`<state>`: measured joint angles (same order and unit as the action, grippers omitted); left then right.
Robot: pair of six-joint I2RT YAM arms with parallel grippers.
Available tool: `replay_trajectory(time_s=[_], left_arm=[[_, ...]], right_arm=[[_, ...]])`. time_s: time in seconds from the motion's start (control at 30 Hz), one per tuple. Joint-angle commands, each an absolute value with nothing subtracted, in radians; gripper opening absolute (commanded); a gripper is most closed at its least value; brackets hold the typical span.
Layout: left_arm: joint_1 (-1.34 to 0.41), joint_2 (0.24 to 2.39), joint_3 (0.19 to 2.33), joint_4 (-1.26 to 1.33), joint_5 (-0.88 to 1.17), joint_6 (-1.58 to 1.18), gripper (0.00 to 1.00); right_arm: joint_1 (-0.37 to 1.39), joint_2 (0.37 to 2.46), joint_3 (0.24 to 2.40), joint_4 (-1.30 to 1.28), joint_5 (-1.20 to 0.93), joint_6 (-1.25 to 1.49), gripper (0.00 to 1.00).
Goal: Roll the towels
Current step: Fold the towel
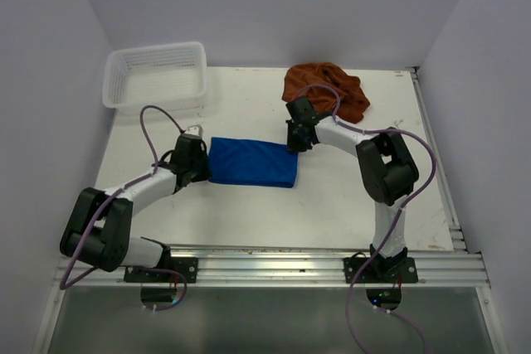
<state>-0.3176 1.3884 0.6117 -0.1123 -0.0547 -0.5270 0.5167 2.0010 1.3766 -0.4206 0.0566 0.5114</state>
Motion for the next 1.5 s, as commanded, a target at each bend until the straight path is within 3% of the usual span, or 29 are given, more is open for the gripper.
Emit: replay_trajectory(time_s=[0.0,0.7,0.77,0.83,0.93,1.17,1.3,1.47], left_arm=[[-0.325,1.338,0.643,-0.136,-0.109,-0.522,0.00],[-0.325,1.273,0.542,-0.120,-0.176,-0.584,0.00],[-0.325,1.276,0.541,-0.115,-0.176,-0.587,0.24],[-0.325,1.279,0.541,-0.104,-0.167,-0.584,0.40],[-0.325,1.275,0.549,-0.087,-0.146,-0.580,0.55],[-0.325,1.224,0.589,-0.098,-0.129,-0.584,0.64],[-0.325,1.161,0.624,-0.124,-0.175,-0.578,0.67],[-0.325,1.172,0.692,-0.097,-0.181,-0.552,0.69]], right_arm=[[0.514,2.040,1.394,-0.407,0.064,0.491,0.01],[0.514,2.045,1.413,-0.431,0.063,0.479,0.02],[0.514,2.043,1.416,-0.433,0.054,0.477,0.03],[0.512,2.028,1.413,-0.422,0.038,0.474,0.03],[0.514,2.011,1.419,-0.414,0.005,0.456,0.04],[0.514,1.930,1.431,-0.422,-0.093,0.408,0.15],[0.515,1.863,1.414,-0.423,-0.098,0.408,0.34],[0.518,1.796,1.394,-0.468,-0.025,0.426,0.42]])
